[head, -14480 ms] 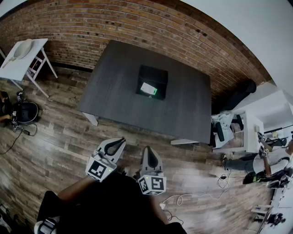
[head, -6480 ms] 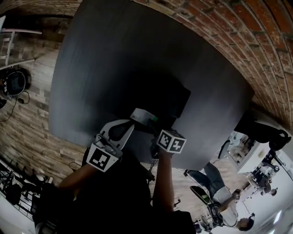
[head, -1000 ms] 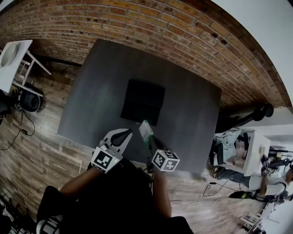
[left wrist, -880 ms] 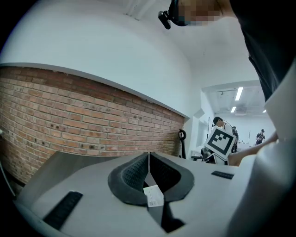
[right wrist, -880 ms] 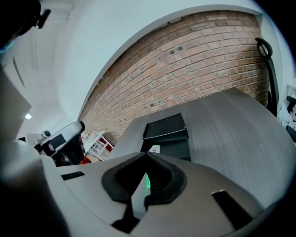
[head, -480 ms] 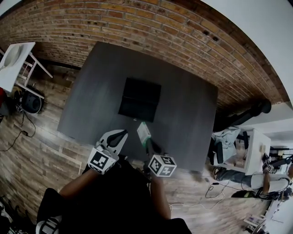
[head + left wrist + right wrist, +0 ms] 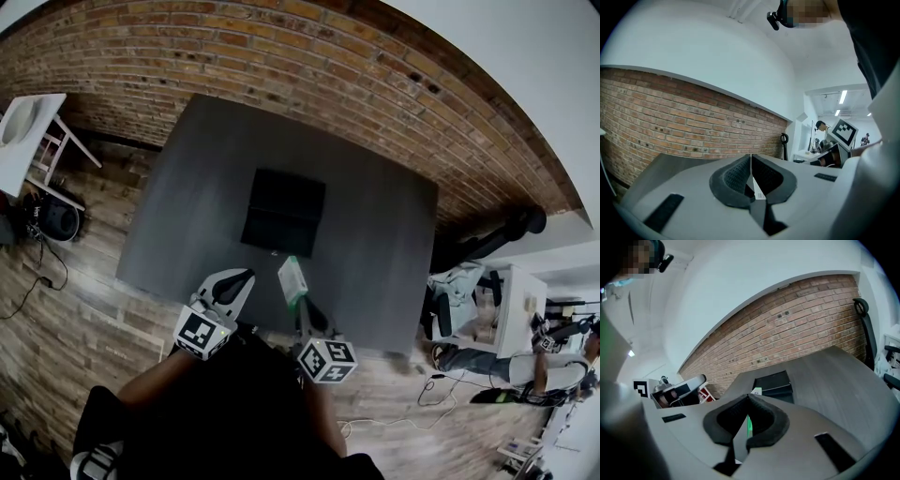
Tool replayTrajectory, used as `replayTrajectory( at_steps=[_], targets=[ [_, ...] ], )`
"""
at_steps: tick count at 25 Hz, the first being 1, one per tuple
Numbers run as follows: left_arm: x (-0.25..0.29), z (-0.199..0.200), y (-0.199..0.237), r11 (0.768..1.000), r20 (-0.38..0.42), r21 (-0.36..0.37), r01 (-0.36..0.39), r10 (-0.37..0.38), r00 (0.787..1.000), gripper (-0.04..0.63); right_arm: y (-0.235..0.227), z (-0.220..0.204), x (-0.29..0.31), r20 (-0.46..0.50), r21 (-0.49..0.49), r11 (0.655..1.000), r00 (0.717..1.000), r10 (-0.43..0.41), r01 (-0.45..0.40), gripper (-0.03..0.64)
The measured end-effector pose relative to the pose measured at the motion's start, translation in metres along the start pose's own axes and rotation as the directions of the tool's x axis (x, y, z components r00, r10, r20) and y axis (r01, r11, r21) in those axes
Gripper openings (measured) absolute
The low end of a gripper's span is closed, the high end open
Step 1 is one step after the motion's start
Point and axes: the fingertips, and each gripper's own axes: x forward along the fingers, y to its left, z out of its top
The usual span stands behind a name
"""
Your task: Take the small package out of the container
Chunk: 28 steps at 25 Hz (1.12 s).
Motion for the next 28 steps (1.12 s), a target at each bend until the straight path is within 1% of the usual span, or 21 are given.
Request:
replayTrajectory(
  at_steps=[4,7,10,13,17,20,28],
  targets=[
    [-0.005,0.002,0.013,1.0,-0.002,-0.004,-0.008,0.008,1.0,0.041,0.014,0.005,0.001,0.024,-0.021,1.0,1.0,0.0,0.001,0.026],
    [-0.007,-0.006,0.018,1.0,-0.015,-0.021,-0.004,0.004,1.0,0.041,0.021,0.007,0.005,0.033,-0.023,1.0,0.999,0.001,0.0,0.026],
    [-0.009,-0.008,0.023,1.0,-0.02,-0.017,0.004,-0.004,1.0,0.041,0.028,0.007,0.008,0.036,-0.03,1.0,0.999,0.008,-0.007,0.026],
    [-0.008,-0.007,0.028,1.0,-0.012,-0.018,0.01,-0.011,1.0,0.041,0.034,0.007,0.01,0.038,-0.041,0.999,0.999,0.013,-0.012,0.026],
    [-0.008,0.001,0.032,1.0,0.019,-0.021,0.013,-0.013,1.0,0.041,0.04,0.011,0.011,0.043,-0.051,0.999,0.999,0.016,-0.014,0.026],
    [-0.008,-0.002,0.034,0.999,0.017,-0.031,0.022,-0.021,1.0,0.041,0.043,0.009,0.012,0.04,-0.055,0.998,0.999,0.014,-0.012,0.026],
    [-0.009,-0.002,0.033,0.999,0.015,-0.022,0.042,-0.042,0.999,0.041,0.047,0.006,0.01,0.048,-0.055,0.998,0.999,0.001,0.002,0.026]
  ],
)
